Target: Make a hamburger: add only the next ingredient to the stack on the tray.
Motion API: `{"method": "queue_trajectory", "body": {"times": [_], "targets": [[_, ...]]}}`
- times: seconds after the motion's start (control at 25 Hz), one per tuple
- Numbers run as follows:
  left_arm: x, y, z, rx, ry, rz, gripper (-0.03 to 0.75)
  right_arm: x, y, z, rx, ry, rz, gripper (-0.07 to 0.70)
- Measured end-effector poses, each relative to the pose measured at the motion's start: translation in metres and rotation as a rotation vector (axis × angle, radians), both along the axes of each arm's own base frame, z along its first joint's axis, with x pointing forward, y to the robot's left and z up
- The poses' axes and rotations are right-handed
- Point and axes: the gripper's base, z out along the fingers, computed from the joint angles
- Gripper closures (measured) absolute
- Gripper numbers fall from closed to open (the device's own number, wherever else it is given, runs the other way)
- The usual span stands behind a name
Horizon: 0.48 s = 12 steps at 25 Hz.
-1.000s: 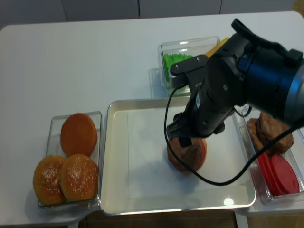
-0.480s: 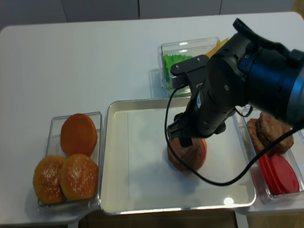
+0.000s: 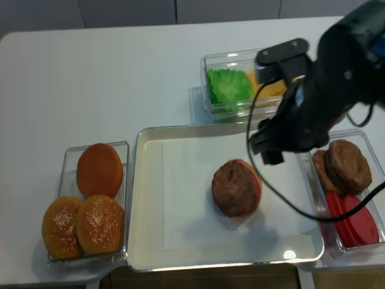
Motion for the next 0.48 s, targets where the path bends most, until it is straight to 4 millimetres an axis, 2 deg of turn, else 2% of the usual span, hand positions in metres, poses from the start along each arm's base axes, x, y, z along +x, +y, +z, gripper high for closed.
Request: {"method": "queue_trajectory", "body": {"times": [0.28, 0.36, 0.48], "targets": [[0.000, 0.000, 0.000, 0.000, 0.000, 0.000, 0.346, 0.000, -0.060, 0.020, 0.043, 0.007, -0.129, 0.178], [0.000, 0.000, 0.000, 0.000, 0.000, 0.000, 0.346, -0.008, -0.074, 0.021, 0.054, 0.007, -0.170, 0.179], [0.000, 0.000, 0.000, 0.000, 0.000, 0.000, 0.346, -0.026, -0.083, 0.017, 0.054, 0.014, -0.182, 0.181]]}}
